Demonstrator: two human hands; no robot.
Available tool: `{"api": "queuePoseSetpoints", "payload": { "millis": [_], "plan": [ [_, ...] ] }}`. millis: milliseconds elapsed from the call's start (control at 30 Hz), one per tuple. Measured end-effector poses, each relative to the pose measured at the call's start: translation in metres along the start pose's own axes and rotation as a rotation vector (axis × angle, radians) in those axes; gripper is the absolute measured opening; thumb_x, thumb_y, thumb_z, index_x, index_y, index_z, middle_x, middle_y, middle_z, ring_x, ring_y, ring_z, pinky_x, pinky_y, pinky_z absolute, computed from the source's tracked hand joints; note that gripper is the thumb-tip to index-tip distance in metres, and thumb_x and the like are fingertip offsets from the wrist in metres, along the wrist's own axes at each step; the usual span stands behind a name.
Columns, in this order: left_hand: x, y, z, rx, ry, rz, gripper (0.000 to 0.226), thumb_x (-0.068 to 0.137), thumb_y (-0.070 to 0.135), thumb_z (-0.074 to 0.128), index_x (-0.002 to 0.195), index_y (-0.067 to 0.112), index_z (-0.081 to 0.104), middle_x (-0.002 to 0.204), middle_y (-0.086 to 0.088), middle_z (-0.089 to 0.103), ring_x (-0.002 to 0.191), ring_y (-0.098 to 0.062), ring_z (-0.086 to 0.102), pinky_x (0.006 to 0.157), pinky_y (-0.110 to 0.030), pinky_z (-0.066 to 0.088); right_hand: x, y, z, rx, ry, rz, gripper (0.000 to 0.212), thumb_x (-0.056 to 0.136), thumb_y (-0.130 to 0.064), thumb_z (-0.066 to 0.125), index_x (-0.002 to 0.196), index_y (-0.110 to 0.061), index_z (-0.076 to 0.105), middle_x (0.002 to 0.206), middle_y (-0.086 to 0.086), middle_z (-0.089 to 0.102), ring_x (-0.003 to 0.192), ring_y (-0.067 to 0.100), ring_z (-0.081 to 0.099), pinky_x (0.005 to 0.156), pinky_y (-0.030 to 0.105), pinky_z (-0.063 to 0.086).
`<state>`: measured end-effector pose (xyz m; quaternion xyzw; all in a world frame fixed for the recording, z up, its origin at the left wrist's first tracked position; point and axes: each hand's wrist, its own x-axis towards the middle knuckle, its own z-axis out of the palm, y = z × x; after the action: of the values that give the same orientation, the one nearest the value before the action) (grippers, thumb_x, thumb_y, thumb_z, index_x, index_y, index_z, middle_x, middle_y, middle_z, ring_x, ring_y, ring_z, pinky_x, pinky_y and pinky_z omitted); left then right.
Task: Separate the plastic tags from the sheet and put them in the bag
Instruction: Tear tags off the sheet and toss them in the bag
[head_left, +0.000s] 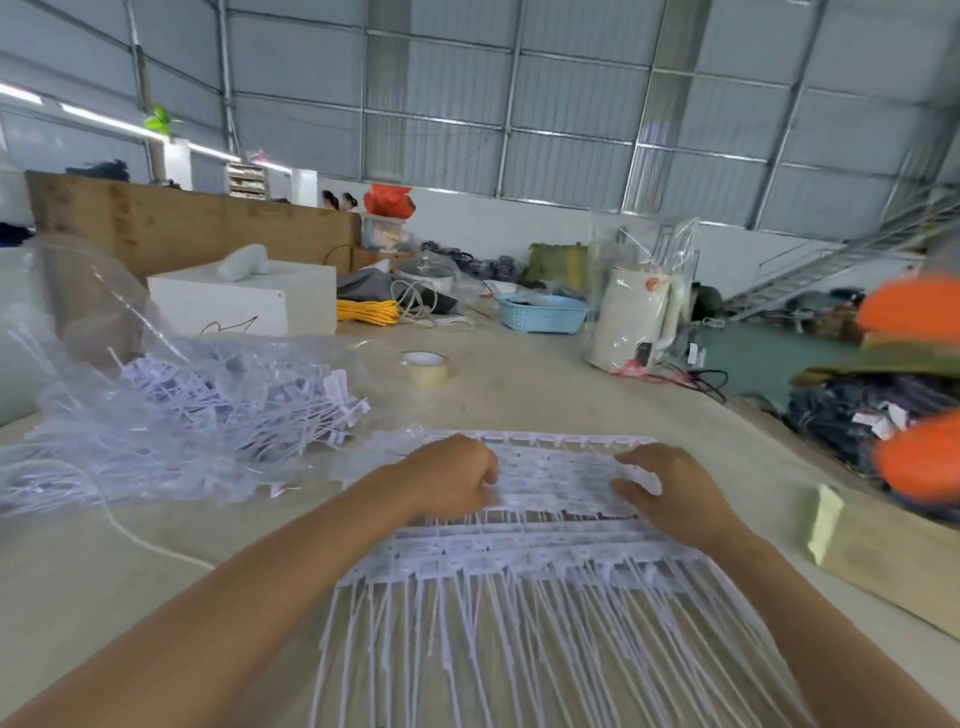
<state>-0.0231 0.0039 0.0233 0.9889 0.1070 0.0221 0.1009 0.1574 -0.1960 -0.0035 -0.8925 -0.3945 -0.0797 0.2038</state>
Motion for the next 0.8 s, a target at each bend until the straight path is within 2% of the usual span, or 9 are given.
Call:
{"api": "queuePoseSetpoints", "payload": {
  "millis": [100,200,333,400,500,600,667,733,800],
  "plan": [
    [0.014,-0.003,0.007,-0.023,-0.071,0.003,0.032,0.089,0.033,0.062,0.101,0.003,0.066,0.095,-0.013,0.065,0.093,-0.028,0.062,0.085,-0.038,0.050,-0.002,0.016,0.012,-0.069,-0.127,0.091,0.065,0.085,-0.061,0.047,0.139,-0.025,0.045,0.147,0.004,0.040,0.136,0.023,0.036,0.109,0.039,0.033],
    [0.022,-0.006,0.007,-0.002,-0.071,-0.014,0.025,0.086,0.032,0.065,0.096,0.009,0.064,0.090,-0.009,0.060,0.083,-0.023,0.057,0.080,-0.036,0.049,-0.002,0.014,0.025,-0.111,-0.224,0.135,0.096,0.067,-0.082,0.012,0.144,-0.030,0.033,0.153,0.000,0.029,0.141,0.020,0.025,0.113,0.046,0.027],
    [0.032,-0.001,-0.001,-0.048,-0.005,0.027,0.017,0.085,0.026,0.066,0.085,0.011,0.057,0.081,-0.002,0.053,0.072,-0.018,0.051,0.066,-0.028,0.042,-0.005,0.003,0.038,-0.146,-0.182,0.143,0.062,0.089,-0.067,0.021,0.139,-0.034,0.036,0.147,0.004,0.034,0.134,0.025,0.034,0.108,0.051,0.031],
    [0.034,0.005,-0.006,-0.112,0.031,0.069,0.017,0.086,0.025,0.065,0.084,0.016,0.052,0.073,0.005,0.047,0.065,-0.013,0.045,0.057,-0.025,0.035,-0.008,0.000,0.037,-0.184,-0.199,0.159,0.059,0.090,-0.067,0.022,0.138,-0.036,0.034,0.146,0.002,0.034,0.134,0.026,0.033,0.106,0.053,0.031],
    [0.032,0.010,-0.022,-0.131,0.152,0.088,0.017,0.084,0.026,0.066,0.088,0.021,0.050,0.076,0.005,0.051,0.071,-0.017,0.050,0.062,-0.028,0.037,-0.011,-0.003,0.030,-0.202,-0.208,0.144,0.055,0.091,-0.065,0.023,0.136,-0.037,0.036,0.145,0.000,0.036,0.133,0.025,0.034,0.105,0.054,0.033],
    [0.024,0.016,-0.036,-0.060,0.279,0.098,0.019,0.082,0.028,0.067,0.083,0.028,0.047,0.077,0.007,0.055,0.073,-0.018,0.053,0.060,-0.027,0.039,-0.015,-0.010,0.023,-0.159,-0.182,0.143,0.047,0.094,-0.058,0.029,0.132,-0.034,0.045,0.141,-0.002,0.040,0.133,0.024,0.036,0.106,0.059,0.024],
    [0.020,0.024,-0.033,-0.041,0.275,0.145,0.017,0.082,0.031,0.066,0.086,0.029,0.049,0.082,0.005,0.056,0.075,-0.018,0.052,0.061,-0.028,0.039,-0.017,-0.018,0.015,-0.022,-0.003,0.123,0.042,0.096,-0.049,0.035,0.118,-0.021,0.059,0.127,0.001,0.053,0.123,0.026,0.047,0.104,0.053,0.030],
    [0.020,0.034,-0.023,-0.020,0.258,0.180,0.015,0.085,0.034,0.064,0.095,0.029,0.055,0.088,0.002,0.058,0.079,-0.018,0.052,0.062,-0.026,0.037,-0.017,-0.032,0.001,0.257,0.193,0.112,0.054,0.096,-0.048,0.033,0.105,-0.004,0.064,0.111,0.013,0.065,0.104,0.031,0.059,0.090,0.040,0.043],
    [0.024,0.038,-0.013,0.020,0.291,0.186,0.024,0.087,0.038,0.062,0.107,0.025,0.058,0.098,-0.001,0.062,0.088,-0.020,0.056,0.066,-0.026,0.038,-0.015,-0.049,-0.012,0.456,0.184,0.102,0.068,0.091,-0.057,0.030,0.099,0.000,0.066,0.099,0.017,0.069,0.091,0.030,0.063,0.081,0.036,0.047]
  ]
}}
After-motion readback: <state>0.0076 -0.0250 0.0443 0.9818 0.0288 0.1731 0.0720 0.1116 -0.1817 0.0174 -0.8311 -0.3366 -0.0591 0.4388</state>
